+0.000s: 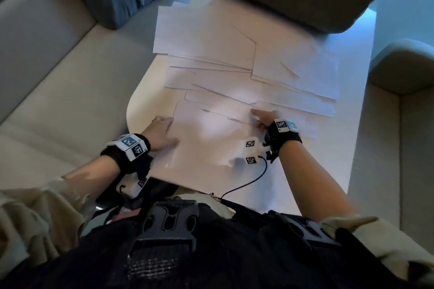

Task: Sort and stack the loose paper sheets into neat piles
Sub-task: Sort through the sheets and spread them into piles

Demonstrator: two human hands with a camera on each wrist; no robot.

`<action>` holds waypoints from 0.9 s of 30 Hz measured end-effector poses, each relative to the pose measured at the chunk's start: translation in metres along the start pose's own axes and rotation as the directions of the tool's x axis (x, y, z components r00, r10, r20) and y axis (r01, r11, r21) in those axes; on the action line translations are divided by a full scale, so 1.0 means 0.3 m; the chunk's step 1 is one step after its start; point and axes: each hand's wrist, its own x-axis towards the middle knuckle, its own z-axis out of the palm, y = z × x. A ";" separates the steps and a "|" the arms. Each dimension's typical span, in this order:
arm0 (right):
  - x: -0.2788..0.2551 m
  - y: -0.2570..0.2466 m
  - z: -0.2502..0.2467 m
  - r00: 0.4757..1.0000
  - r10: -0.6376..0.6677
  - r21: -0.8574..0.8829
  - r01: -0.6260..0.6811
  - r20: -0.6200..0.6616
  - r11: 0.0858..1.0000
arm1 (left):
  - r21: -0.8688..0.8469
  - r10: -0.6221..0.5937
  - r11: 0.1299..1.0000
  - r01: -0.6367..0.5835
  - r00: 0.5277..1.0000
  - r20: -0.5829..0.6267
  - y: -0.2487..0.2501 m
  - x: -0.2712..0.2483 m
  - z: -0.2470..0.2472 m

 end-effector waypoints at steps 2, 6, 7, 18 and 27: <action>-0.002 -0.021 -0.013 0.998 0.022 -0.027 -0.020 0.058 0.999 | 0.029 0.013 0.999 -0.013 1.000 -0.005 0.001 -0.005 0.005; 0.015 -0.096 -0.037 0.985 -0.005 0.163 -0.024 0.174 0.986 | 0.179 0.029 0.984 -0.023 0.999 -0.028 0.011 -0.007 0.016; 0.022 -0.119 -0.040 0.977 -0.015 0.300 -0.051 0.212 0.953 | 0.228 0.025 0.974 -0.018 0.999 -0.027 0.015 -0.012 0.018; -0.074 -0.147 0.023 0.901 -0.015 0.606 -0.278 0.433 0.746 | 0.357 0.053 0.933 -0.035 0.998 -0.039 0.027 -0.002 0.023; -0.069 -0.045 0.044 0.941 -0.009 0.430 -0.146 0.339 0.891 | 0.370 0.040 0.929 -0.023 0.998 -0.038 0.033 0.002 0.021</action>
